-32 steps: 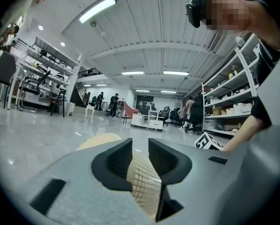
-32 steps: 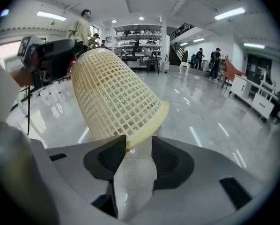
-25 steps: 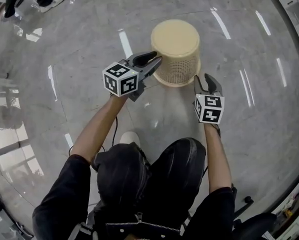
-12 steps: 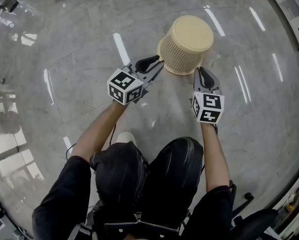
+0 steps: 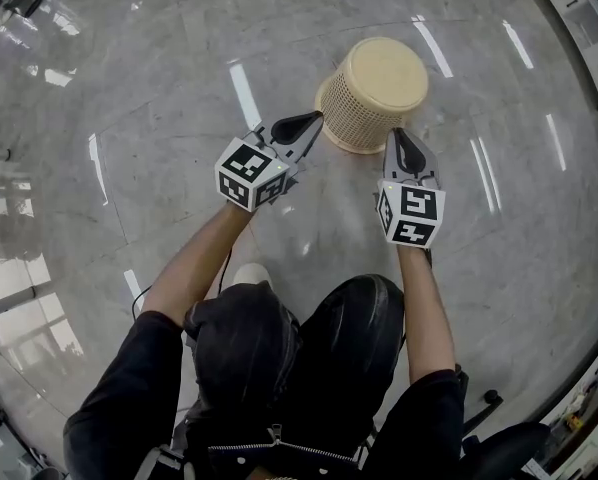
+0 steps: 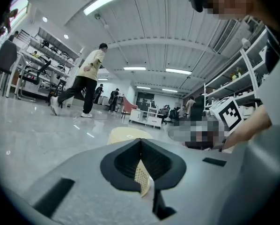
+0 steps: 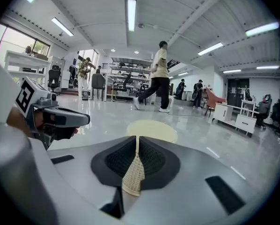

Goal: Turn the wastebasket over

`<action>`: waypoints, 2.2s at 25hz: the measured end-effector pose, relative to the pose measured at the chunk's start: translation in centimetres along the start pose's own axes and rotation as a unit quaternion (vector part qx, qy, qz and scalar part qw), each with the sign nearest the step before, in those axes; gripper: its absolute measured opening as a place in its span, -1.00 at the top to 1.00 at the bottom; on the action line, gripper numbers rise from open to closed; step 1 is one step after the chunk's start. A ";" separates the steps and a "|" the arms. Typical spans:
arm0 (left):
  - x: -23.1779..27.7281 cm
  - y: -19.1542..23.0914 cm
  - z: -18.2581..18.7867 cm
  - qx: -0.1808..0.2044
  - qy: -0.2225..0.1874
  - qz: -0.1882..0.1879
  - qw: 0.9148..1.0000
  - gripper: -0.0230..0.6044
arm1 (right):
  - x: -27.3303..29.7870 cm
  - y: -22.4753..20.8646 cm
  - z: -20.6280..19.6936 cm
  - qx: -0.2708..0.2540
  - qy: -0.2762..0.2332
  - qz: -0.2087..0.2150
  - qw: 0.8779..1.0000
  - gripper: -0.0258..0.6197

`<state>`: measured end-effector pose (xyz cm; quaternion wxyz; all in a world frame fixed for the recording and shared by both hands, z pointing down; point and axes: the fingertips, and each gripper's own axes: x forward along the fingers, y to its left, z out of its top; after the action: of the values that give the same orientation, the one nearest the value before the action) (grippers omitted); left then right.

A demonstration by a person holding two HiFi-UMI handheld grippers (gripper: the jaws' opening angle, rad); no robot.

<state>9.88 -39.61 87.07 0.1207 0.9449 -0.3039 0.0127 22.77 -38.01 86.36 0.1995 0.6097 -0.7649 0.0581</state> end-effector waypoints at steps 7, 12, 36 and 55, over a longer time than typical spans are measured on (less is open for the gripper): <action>0.6 -0.8 3.3 0.031 0.002 -0.017 0.999 0.91 | -0.5 -0.5 2.9 -0.005 -0.009 0.002 1.000 0.86; 0.4 -3.0 9.9 0.041 0.011 -0.026 0.999 0.91 | -3.2 -1.6 9.3 0.009 -0.013 0.000 1.000 0.86; -15.4 -27.1 65.1 0.011 0.023 0.040 0.999 0.91 | -41.1 -5.1 57.5 0.105 -0.023 -0.016 0.994 0.86; -20.9 -37.8 72.8 0.048 0.003 0.068 0.997 0.91 | -52.5 -2.5 64.7 0.110 -0.068 0.010 0.992 0.89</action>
<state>11.10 -15.09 6.06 0.0754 0.9267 -0.3662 0.0387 19.30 -12.36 7.13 0.0783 0.6230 -0.7716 0.1019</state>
